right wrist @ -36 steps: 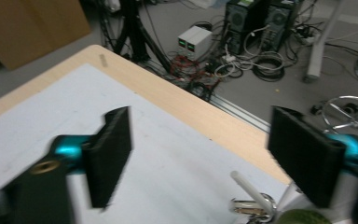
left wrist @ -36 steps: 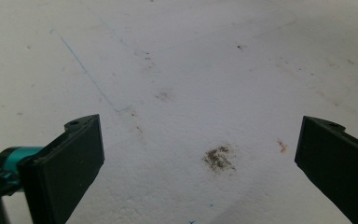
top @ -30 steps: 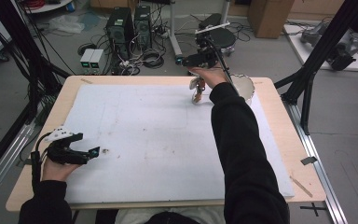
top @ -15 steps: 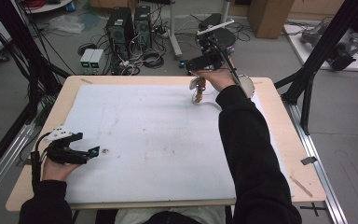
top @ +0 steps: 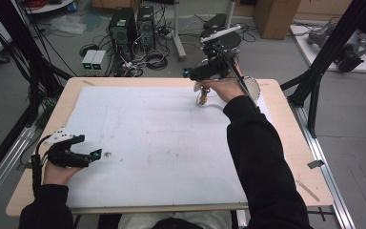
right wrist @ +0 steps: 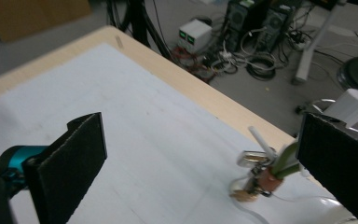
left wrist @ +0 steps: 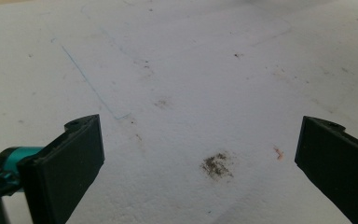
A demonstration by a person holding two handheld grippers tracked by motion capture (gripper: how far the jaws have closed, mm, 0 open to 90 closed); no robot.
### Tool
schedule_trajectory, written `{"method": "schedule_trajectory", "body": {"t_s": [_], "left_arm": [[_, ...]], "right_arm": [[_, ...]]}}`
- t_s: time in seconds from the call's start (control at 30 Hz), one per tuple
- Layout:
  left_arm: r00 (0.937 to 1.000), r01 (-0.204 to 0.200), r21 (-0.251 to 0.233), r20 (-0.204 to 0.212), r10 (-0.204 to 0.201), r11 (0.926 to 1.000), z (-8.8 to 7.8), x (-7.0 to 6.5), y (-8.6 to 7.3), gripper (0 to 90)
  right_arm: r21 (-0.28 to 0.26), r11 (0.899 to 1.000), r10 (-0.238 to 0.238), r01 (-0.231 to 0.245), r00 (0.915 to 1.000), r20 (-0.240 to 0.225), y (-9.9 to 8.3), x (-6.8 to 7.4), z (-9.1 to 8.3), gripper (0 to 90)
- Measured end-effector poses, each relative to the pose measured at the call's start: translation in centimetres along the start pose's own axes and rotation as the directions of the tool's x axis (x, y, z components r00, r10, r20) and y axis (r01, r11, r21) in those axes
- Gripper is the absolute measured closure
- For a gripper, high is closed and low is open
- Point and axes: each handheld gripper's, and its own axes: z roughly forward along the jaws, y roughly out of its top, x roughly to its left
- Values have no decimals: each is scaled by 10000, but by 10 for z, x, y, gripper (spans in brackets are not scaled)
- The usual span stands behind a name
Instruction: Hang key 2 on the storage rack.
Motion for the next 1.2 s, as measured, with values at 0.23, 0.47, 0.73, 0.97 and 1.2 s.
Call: {"method": "schedule_trajectory", "body": {"t_s": [0.23, 0.47, 0.73, 0.97, 1.2], "left_arm": [[9997, -208, 297, 141, 204, 9993, -4, -8, -4, 17], [9996, -228, 232, 191, 223, 9995, -7, -10, -5, 17], [9996, -232, 312, 183, 226, 9992, -6, -11, -5, 17], [9996, -239, 345, 154, 234, 9991, -6, -11, -6, 17], [9996, -251, 382, 125, 246, 9990, -6, -11, -6, 17]], "right_arm": [[166, 9989, 435, -435, 9991, -12, -32, -2, 3, 13], [131, 9953, 953, -955, 9953, 143, -72, -10, -4, 13], [195, 9911, 1313, -1318, 9910, 247, -108, -22, -9, 13], [222, 9875, 1553, -1561, 9873, 324, -132, -29, -15, 13], [232, 9845, 1731, -1741, 9841, 410, -149, -34, -19, 13]]}}
